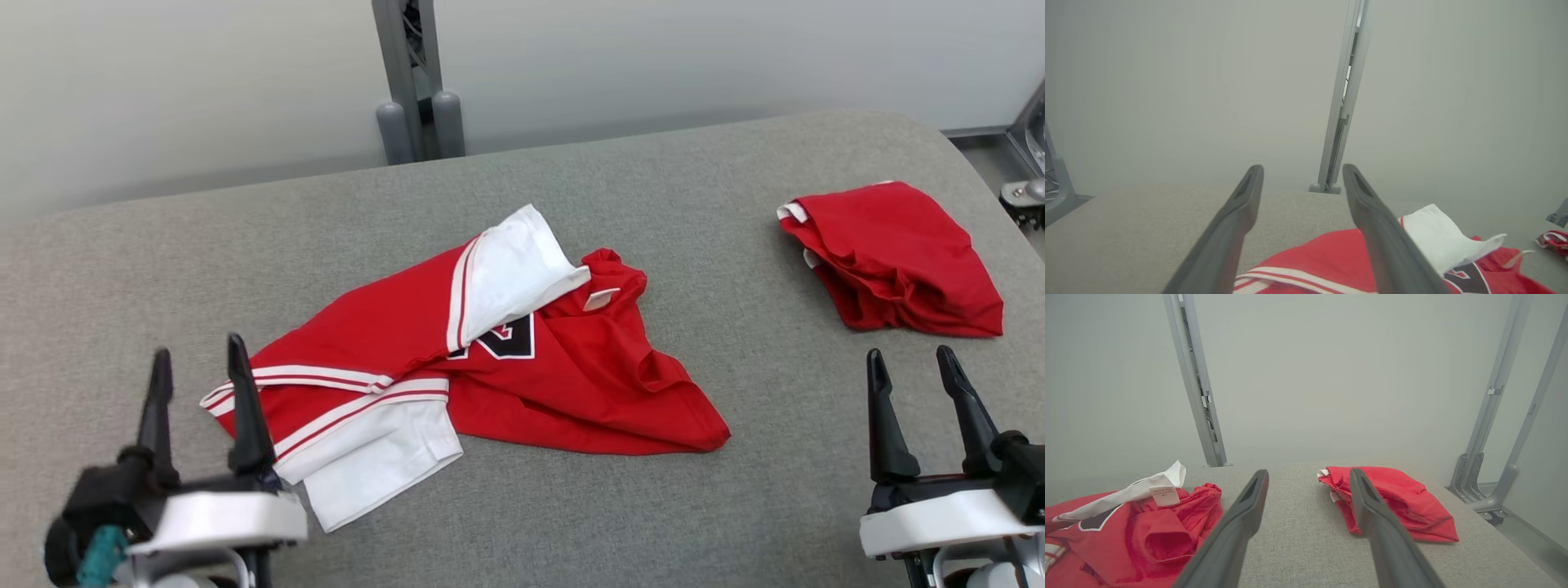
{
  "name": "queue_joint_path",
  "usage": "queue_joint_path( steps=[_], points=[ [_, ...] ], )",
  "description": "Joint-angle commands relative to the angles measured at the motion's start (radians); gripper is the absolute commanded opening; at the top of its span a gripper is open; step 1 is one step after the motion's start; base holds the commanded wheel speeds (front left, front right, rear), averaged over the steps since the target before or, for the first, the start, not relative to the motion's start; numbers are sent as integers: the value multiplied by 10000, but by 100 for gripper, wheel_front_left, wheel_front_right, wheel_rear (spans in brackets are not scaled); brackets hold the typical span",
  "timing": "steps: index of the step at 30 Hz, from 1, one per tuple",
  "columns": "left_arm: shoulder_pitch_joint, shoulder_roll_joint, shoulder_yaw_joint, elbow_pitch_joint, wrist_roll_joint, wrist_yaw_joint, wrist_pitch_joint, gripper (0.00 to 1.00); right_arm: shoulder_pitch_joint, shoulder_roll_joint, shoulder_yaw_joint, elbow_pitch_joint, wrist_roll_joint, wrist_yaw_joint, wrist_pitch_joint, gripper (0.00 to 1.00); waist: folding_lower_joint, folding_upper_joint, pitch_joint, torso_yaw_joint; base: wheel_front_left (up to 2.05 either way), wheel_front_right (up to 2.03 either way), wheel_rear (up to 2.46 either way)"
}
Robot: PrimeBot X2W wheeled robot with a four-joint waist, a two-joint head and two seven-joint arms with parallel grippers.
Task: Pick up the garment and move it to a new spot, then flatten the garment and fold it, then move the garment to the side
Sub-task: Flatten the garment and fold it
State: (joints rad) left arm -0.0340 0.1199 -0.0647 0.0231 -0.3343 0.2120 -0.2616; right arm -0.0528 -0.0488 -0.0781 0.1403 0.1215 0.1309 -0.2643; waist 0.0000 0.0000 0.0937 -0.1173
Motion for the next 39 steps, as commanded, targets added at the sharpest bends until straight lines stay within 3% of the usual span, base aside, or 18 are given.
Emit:
queue_joint_path(
  steps=[1, 7, 14, 26, 39],
  points=[
    [179, -18, 1, -87, 108, -45, -35, 100, -39, -40, 34, -70, -19, -3, -7, 100, 0, 0, -113, 86, 0, 0, 0],
    [1049, -347, -359, -394, 835, -21, -35, 100, 360, -51, 881, -136, 157, -3, -7, 100, 0, 0, -594, 176, 0, 0, 0],
    [1792, -593, -570, -9, 770, 91, -36, 100, 786, -48, 1611, -194, 387, -3, -7, 100, 0, 0, -1026, 134, 0, 0, 0],
    [1994, -676, -631, 55, 839, 307, -36, 100, 1231, -45, 1627, -260, 467, -3, -7, 100, 0, 0, -1392, 278, 0, 0, 0],
    [2074, -675, -832, 185, 1068, 111, -36, 100, 1125, -45, 1792, -288, 482, -3, -7, 100, 0, 0, -1343, 350, 0, 0, 0]
  ],
)
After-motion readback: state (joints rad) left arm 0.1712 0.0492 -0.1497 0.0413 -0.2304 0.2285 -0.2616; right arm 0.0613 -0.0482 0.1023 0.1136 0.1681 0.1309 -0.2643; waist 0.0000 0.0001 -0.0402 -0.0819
